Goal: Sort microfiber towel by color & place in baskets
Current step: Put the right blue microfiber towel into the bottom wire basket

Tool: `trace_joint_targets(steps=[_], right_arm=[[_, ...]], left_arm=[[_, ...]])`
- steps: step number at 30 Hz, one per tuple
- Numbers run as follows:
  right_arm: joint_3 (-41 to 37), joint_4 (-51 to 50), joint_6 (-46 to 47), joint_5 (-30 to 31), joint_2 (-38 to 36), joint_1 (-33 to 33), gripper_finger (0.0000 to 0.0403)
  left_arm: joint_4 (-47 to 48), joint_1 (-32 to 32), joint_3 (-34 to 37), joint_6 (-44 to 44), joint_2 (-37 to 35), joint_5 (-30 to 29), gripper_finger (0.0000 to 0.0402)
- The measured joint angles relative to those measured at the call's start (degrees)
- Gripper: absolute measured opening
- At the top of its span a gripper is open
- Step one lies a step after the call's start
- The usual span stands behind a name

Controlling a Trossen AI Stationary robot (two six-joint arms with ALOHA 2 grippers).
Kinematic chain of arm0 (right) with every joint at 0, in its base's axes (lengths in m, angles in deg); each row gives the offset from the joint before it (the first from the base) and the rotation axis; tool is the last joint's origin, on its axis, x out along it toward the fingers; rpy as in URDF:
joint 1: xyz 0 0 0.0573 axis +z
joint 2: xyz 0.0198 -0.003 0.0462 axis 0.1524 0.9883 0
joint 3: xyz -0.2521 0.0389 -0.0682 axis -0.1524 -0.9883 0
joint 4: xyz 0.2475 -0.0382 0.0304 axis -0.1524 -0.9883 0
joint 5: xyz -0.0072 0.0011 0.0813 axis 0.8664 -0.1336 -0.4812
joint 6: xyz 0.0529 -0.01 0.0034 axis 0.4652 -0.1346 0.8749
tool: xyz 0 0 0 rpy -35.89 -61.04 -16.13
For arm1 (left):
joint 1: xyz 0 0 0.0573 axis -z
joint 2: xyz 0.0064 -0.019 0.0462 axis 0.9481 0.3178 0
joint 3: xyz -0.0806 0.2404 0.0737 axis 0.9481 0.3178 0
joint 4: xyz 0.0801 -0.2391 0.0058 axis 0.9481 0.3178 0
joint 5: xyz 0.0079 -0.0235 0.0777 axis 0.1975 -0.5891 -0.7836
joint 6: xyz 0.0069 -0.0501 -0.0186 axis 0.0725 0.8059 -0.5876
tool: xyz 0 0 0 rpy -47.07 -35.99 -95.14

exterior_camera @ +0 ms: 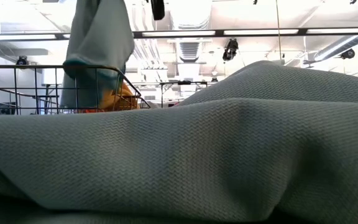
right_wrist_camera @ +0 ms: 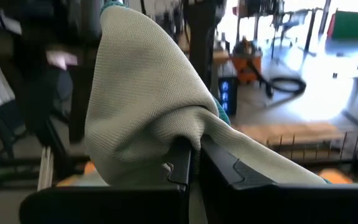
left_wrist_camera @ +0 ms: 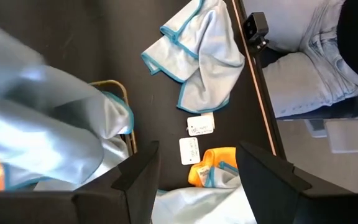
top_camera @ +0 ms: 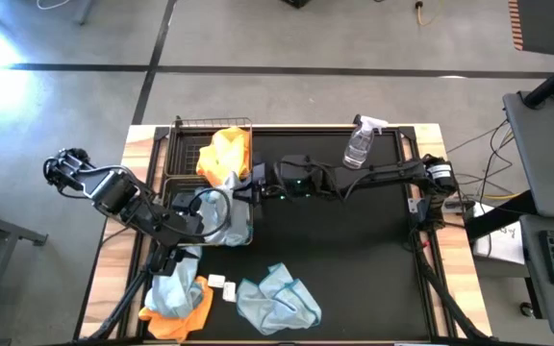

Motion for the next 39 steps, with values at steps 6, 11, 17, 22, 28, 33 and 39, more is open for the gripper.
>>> trace_joint_targets(steps=[6, 11, 17, 22, 28, 33, 39], right_arm=[[-0.03, -11.09, -0.3, -0.14, 0.0, 0.01, 0.0013], [-0.22, -14.36, -1.85, -0.11, 0.0, 0.01, 0.0013], [-0.22, -14.53, -1.92, -0.15, 0.0, 0.01, 0.003], [-0.24, -12.84, -2.88, -0.15, -0.02, -0.37, 0.0069], [-0.26, -3.45, -4.54, 0.26, -0.02, -0.51, 0.0118], [-0.26, 1.38, -5.38, 0.33, -0.09, -0.49, 0.0138], [-0.26, 2.29, -5.49, 0.34, 0.92, -0.73, 0.014]], left_arm=[[0.0, 0.0, 0.0, 0.01, 0.02, -0.05, 0.0194], [0.0, 0.0, 0.0, 0.02, 0.02, -0.05, 0.0194], [0.0, 0.0, 0.0, 0.02, 0.07, -0.07, 0.0194], [0.0, 0.0, 0.0, 0.02, 0.07, -0.07, 0.0194], [-0.02, 0.0, 0.0, 0.02, 0.07, -0.07, 0.0194], [-0.02, 0.0, 0.0, 0.02, 0.07, -0.07, 0.0194], [-0.02, 0.0, 0.0, 0.04, 0.07, -0.07, 0.0194]])
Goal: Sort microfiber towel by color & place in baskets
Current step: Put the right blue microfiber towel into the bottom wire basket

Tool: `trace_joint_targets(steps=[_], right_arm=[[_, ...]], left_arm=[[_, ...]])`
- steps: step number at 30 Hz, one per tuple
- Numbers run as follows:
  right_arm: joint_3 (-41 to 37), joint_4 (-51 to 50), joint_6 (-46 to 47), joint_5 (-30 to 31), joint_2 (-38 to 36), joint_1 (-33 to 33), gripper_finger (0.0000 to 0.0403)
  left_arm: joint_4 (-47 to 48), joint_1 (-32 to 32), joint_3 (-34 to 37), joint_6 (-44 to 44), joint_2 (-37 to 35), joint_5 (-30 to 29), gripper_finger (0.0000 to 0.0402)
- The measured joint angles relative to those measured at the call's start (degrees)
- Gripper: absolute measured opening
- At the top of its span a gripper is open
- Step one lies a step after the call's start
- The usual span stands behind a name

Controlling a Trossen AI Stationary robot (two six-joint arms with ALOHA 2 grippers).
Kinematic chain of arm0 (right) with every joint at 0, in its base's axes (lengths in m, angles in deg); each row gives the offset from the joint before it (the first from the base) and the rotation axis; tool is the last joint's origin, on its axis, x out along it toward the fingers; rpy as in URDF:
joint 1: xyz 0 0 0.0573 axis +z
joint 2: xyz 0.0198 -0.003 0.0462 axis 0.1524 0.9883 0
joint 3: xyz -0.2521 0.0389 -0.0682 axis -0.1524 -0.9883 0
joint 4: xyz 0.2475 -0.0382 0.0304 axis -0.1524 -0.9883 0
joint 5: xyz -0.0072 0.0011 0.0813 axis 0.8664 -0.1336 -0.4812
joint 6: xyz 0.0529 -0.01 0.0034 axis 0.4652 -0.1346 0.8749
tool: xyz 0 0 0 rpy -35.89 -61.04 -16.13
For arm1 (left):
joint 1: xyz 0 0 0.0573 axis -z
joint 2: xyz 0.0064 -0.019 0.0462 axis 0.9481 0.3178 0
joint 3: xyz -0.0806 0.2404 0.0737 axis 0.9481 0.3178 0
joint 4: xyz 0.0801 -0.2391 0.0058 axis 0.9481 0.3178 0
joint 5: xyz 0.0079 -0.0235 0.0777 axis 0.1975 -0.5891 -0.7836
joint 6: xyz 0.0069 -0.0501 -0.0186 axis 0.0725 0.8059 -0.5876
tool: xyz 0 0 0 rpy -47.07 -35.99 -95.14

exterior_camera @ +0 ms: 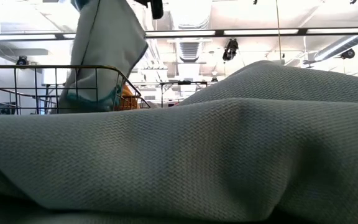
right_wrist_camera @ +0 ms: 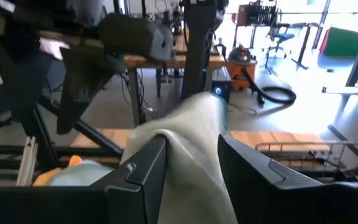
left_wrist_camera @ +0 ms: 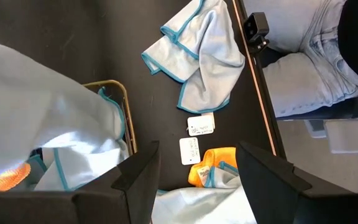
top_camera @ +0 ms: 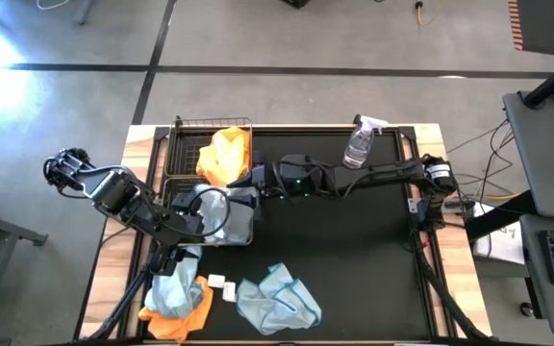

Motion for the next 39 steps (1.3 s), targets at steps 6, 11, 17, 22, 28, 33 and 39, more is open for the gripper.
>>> trace_joint_targets(steps=[6, 11, 17, 22, 28, 33, 39], right_arm=[[0.02, 0.93, 0.5, 2.95, 5.92, -0.91, 0.0138], [0.47, 1.48, 2.24, 2.96, 10.39, -1.39, 0.0142], [4.89, -2.31, 6.76, 0.32, 10.13, -1.75, 0.0139], [11.66, -27.94, 12.01, -8.1, 8.08, -1.06, 0.0139], [18.17, -61.41, 13.84, -10.98, 7.98, 3.07, 0.0129], [20.97, -74.7, 16.65, -11.17, 8.0, 8.52, 0.0123], [20.62, -75.76, 20.48, -10.98, 7.97, 14.89, 0.0123]], left_arm=[[-0.02, 0.02, 0.0, 0.0, 0.0, 0.0, 0.0194], [-0.13, 0.02, 0.0, 0.0, 0.01, 0.0, 0.0194], [0.81, 0.17, 0.0, 0.0, 0.0, 0.02, 0.0194], [1.06, 0.89, 0.0, 0.3, 0.0, 0.02, 0.0194], [0.42, 1.71, 0.02, 0.89, 0.0, -0.01, 0.0194], [-0.13, 1.79, 0.04, 1.94, 0.07, -0.85, 0.0194], [-0.67, 1.86, 0.07, 1.92, 0.53, -1.44, 0.0194]])
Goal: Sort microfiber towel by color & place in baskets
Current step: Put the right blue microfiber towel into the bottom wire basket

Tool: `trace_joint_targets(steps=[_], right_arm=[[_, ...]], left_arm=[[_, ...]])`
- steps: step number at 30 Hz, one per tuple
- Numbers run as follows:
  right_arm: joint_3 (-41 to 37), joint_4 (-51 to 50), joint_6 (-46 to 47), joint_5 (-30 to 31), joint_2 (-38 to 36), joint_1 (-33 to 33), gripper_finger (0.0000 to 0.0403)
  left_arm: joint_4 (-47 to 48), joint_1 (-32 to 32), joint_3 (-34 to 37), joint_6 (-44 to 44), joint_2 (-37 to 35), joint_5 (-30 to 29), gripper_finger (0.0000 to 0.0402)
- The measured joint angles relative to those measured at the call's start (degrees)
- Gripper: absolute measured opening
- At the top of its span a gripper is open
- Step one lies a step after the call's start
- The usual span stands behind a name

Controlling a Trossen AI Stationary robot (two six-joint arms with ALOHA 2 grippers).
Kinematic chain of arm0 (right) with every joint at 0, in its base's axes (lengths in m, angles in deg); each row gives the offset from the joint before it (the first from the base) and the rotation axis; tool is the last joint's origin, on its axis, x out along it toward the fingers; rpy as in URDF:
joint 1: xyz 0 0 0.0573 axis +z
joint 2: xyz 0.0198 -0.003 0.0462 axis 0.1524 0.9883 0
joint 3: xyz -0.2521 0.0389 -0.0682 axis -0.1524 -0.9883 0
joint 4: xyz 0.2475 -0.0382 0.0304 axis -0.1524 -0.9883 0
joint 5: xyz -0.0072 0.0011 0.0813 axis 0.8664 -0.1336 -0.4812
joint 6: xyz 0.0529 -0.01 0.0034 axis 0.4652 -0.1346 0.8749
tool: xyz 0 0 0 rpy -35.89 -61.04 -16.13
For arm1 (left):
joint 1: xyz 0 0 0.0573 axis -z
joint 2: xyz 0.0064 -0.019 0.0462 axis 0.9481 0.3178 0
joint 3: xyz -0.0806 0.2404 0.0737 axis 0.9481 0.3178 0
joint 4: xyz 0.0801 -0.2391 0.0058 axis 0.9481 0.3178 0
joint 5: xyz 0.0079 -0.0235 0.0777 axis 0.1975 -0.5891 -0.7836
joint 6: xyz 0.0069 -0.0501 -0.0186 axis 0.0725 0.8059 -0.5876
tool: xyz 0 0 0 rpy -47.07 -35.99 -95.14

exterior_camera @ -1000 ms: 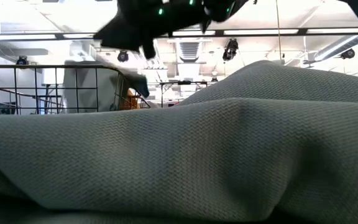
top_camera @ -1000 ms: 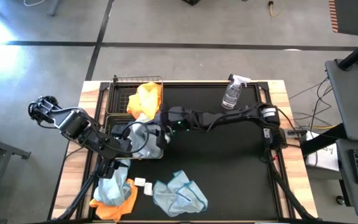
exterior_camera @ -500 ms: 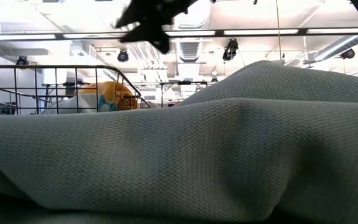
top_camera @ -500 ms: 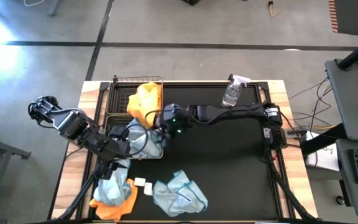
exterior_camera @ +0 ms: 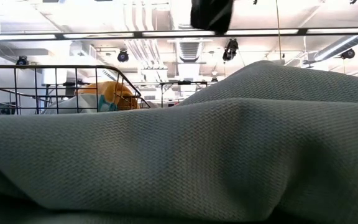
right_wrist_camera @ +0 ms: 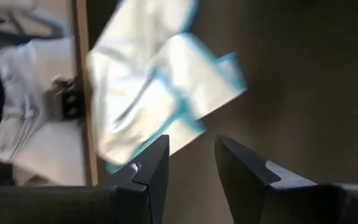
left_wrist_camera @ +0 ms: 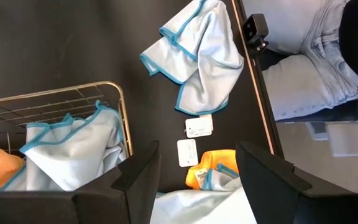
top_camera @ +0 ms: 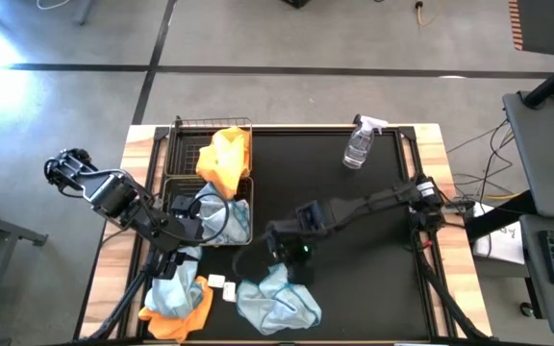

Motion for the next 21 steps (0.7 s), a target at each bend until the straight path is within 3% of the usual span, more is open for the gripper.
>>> trace_joint_targets(steps=[8, 11, 21], right_arm=[[-2.28, 1.37, 0.7, 0.92, -0.02, 7.55, 0.0123], [-3.64, 3.36, 0.72, 5.01, 0.0, 9.43, 0.0123], [-10.16, 7.25, 0.07, 6.18, 0.0, 9.45, 0.0123]], left_arm=[[-0.27, 0.04, 0.0, -0.24, 0.96, -0.02, 0.0194], [-0.26, 0.04, 0.0, -0.5, 1.28, -0.02, 0.0194], [-0.27, 0.04, 0.02, -0.5, 2.24, 0.0, 0.0194]])
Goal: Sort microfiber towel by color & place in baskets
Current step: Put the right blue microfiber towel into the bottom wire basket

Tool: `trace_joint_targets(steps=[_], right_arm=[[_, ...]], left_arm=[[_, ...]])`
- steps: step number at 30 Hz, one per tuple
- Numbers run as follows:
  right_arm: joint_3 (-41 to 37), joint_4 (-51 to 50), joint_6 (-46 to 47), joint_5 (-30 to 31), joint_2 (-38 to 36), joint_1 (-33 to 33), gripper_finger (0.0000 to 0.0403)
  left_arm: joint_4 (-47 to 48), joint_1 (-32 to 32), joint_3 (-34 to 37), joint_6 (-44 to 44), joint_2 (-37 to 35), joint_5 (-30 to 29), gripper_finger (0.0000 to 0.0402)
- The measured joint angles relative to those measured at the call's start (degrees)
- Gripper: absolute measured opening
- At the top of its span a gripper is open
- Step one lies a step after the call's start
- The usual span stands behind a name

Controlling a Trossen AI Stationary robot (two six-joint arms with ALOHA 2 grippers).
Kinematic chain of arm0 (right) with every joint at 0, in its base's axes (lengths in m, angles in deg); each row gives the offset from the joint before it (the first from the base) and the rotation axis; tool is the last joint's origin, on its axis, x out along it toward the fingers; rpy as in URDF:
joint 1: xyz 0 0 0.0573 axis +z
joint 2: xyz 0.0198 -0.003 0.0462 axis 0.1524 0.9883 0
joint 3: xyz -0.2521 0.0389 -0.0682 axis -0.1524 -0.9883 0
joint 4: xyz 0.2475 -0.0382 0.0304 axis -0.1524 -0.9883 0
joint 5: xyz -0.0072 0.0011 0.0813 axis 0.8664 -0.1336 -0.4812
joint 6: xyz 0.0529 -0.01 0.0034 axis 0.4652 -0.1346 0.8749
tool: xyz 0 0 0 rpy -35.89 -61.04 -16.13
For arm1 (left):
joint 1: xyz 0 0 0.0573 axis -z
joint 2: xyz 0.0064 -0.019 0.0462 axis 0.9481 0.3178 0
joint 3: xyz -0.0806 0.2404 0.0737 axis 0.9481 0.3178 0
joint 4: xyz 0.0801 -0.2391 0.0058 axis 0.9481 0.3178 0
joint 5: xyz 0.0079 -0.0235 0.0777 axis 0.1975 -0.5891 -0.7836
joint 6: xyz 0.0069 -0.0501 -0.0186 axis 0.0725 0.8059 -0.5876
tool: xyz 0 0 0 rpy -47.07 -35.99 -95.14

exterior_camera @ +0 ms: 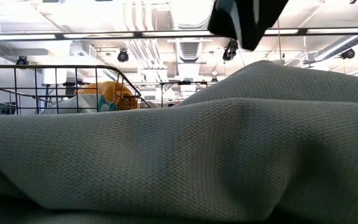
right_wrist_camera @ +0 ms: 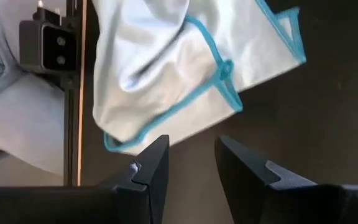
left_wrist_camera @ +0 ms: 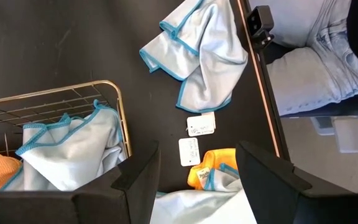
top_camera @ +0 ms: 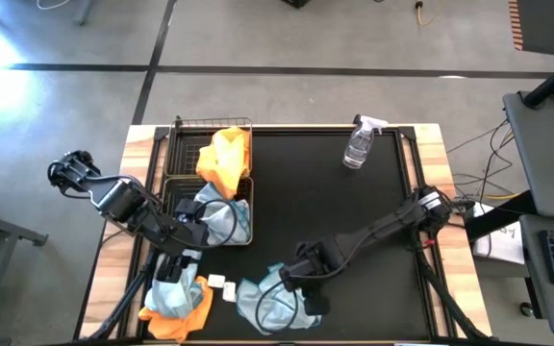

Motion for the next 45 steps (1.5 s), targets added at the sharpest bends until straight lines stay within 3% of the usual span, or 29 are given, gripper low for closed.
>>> trace_joint_targets(steps=[5, 18, 28, 41, 45], right_arm=[[-2.15, 6.04, -0.68, -4.38, 0.0, -0.72, 0.0123], [-2.8, 9.04, 2.14, -4.67, 0.09, -1.45, 0.0123], [-7.58, 16.67, 3.03, -4.67, 0.11, -1.47, 0.0123], [-17.31, 34.93, 22.92, -4.27, 0.13, 1.17, 0.0123], [-18.54, 36.56, 27.27, -4.23, 0.2, 2.11, 0.0123]], left_arm=[[-0.04, 0.0, 0.0, -1.47, 0.29, 0.0, 0.0194], [-0.46, 0.0, 0.0, -5.4, 0.29, 0.02, 0.0194], [-0.42, 0.04, 0.0, -2.03, 0.29, 0.2, 0.0194], [0.46, 0.11, 0.0, -6.56, 0.29, 5.98, 0.0194], [0.69, 0.11, 0.0, -9.13, 0.29, 6.71, 0.0194]])
